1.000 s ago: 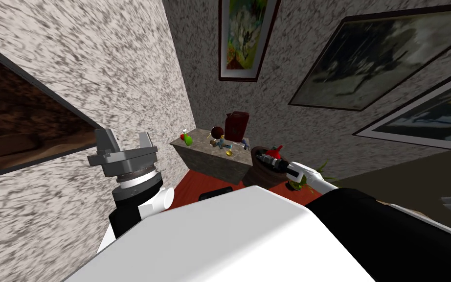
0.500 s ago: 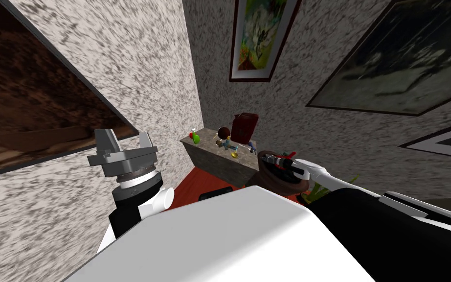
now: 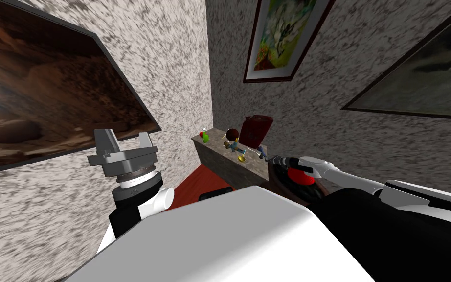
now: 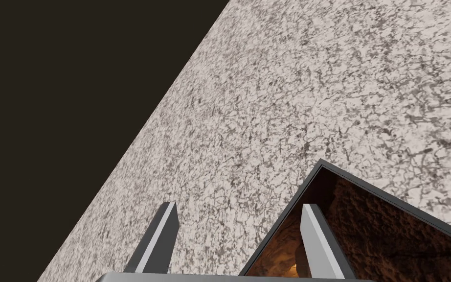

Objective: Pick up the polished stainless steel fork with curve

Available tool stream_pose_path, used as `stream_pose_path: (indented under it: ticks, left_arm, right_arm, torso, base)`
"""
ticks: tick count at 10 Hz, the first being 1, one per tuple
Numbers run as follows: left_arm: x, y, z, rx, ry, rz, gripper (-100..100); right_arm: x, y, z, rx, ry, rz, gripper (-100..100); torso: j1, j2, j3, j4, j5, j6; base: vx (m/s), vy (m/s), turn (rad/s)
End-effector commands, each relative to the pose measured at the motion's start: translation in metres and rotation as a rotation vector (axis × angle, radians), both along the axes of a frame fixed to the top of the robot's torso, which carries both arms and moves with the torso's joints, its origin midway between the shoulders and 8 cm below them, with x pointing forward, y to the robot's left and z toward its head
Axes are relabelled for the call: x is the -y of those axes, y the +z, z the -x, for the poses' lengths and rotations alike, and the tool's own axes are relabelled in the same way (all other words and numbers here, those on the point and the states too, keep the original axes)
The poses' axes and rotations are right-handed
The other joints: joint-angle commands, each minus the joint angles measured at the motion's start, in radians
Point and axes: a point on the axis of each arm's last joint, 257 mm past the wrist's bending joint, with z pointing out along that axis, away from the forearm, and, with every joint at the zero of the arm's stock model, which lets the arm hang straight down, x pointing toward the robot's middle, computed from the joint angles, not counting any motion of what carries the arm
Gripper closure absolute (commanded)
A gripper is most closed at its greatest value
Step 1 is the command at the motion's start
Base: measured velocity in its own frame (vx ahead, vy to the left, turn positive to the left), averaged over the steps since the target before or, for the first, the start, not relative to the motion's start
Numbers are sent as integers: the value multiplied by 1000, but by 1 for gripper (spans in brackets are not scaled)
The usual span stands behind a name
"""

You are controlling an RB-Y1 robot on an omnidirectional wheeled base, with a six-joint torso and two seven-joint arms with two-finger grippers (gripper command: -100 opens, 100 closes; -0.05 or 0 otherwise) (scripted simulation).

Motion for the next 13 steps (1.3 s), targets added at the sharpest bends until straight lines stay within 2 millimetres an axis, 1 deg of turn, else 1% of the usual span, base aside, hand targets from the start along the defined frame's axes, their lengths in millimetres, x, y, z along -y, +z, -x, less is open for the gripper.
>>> stream_pose_path:
  ticks: [1,2,5,6,8,11,12,13]
  left_arm:
    - [0,0,0,0,0,0,0]
    - [0,0,0,0,0,0,0]
    - [0,0,0,0,0,0,0]
    - [0,0,0,0,0,0,0]
    - [0,0,0,0,0,0,0]
    - [0,0,0,0,0,0,0]
    - [0,0,0,0,0,0,0]
    - [0,0,0,0,0,0,0]
  right_arm:
    - [9,-2,6,-25,7,25,-100]
    - [20,-5,17,-69,18,59,-100]
    - [47,-12,50,-188,49,135,-100]
    - [46,-15,52,-195,50,134,-100]
    - [57,-22,75,-270,69,163,-100]
    - [65,-32,104,-358,92,180,-100]
    - [66,-35,111,-377,97,182,-100]
    - [66,-33,106,-363,94,181,-100]
  torso:
    - [0,0,0,0,0,0]
    - [-1,1,0,0,0,2]
    - [-1,0,0,0,0,1]
    - [-1,-1,0,0,0,2]
    - [0,1,1,0,0,2]
    - [-1,0,0,0,0,2]
    - [-1,0,0,0,-1,2]
    - [0,1,1,0,0,3]
  base:
    - [33,-18,182]
    - [27,-15,186]
    - [49,-27,369]
    - [40,-19,101]
    - [32,-9,219]
    - [43,-29,253]
    - [28,-23,142]
    - [11,-10,27]
